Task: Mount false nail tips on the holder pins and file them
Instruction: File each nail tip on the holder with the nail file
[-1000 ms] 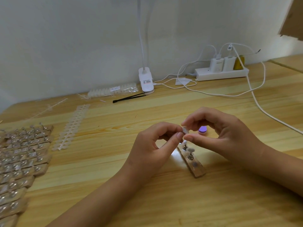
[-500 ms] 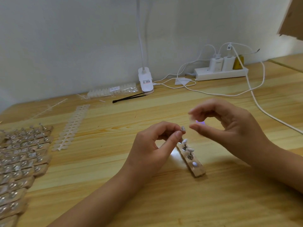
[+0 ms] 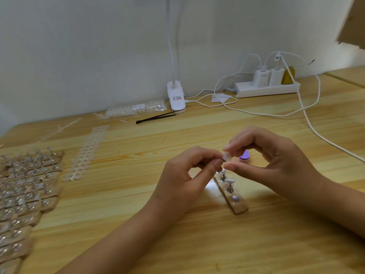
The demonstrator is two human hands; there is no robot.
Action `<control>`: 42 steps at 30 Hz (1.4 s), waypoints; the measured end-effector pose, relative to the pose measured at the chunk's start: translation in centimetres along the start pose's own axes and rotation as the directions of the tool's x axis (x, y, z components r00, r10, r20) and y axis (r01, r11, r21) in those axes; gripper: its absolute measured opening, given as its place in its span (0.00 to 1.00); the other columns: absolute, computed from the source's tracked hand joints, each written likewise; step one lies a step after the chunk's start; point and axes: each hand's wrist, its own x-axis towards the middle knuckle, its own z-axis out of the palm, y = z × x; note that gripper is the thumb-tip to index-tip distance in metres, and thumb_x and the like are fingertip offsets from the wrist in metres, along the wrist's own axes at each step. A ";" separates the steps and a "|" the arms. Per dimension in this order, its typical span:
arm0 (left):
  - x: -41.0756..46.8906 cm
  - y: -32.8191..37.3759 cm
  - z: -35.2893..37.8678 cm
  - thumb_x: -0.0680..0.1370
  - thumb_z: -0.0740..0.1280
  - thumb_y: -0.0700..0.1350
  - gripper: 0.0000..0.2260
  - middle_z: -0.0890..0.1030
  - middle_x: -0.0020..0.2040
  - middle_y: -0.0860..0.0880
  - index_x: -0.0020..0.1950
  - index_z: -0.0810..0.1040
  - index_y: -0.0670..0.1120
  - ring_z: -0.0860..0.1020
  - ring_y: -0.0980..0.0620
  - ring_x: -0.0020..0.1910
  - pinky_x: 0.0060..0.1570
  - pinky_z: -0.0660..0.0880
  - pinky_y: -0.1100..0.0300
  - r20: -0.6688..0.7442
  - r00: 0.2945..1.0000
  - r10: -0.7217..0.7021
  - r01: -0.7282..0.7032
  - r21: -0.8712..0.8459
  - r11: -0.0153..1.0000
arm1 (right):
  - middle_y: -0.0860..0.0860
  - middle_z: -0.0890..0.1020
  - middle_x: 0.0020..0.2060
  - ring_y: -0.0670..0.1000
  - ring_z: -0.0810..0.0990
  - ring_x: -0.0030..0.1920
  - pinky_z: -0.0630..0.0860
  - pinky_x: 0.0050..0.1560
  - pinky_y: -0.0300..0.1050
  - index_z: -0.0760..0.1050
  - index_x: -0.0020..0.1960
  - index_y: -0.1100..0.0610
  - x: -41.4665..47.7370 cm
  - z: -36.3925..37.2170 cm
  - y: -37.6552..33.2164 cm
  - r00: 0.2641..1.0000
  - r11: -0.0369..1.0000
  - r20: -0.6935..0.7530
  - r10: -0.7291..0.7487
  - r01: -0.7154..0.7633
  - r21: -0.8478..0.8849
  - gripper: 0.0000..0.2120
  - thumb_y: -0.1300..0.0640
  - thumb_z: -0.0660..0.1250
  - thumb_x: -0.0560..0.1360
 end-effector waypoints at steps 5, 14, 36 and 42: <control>0.0 0.0 0.0 0.77 0.68 0.40 0.06 0.84 0.46 0.49 0.52 0.83 0.44 0.82 0.48 0.47 0.50 0.78 0.49 0.013 1.000 -0.003 0.003 0.011 1.000 | 0.46 0.81 0.43 0.53 0.81 0.46 0.78 0.48 0.51 0.78 0.51 0.54 0.0 0.0 0.0 1.000 1.000 0.005 0.003 -0.003 -0.024 0.13 0.49 0.73 0.71; 0.0 -0.2 0.0 0.77 0.68 0.40 0.06 0.84 0.46 0.49 0.52 0.82 0.44 0.82 0.49 0.47 0.49 0.79 0.50 0.014 1.000 0.017 -0.018 0.029 0.999 | 0.46 0.81 0.44 0.52 0.80 0.47 0.78 0.49 0.48 0.78 0.51 0.55 0.0 0.0 -0.2 1.000 0.999 0.025 0.011 -0.010 -0.041 0.13 0.49 0.72 0.71; -0.3 0.0 0.1 0.79 0.66 0.44 0.05 0.84 0.40 0.52 0.53 0.80 0.49 0.85 0.53 0.41 0.47 0.80 0.57 0.034 0.999 0.042 -0.037 -0.140 0.989 | 0.49 0.80 0.35 0.46 0.77 0.34 0.76 0.39 0.40 0.79 0.57 0.51 0.3 0.3 -1.2 0.875 0.776 0.302 0.377 -0.477 0.413 0.17 0.45 0.69 0.72; -0.5 0.6 0.1 0.80 0.65 0.43 0.06 0.82 0.37 0.57 0.55 0.79 0.50 0.82 0.55 0.34 0.40 0.76 0.64 0.060 0.995 0.077 -0.066 -0.163 0.984 | 0.51 0.83 0.36 0.46 0.75 0.30 0.76 0.40 0.36 0.81 0.50 0.53 0.6 0.1 -1.7 0.819 0.741 0.424 0.387 -0.550 0.386 0.11 0.47 0.71 0.73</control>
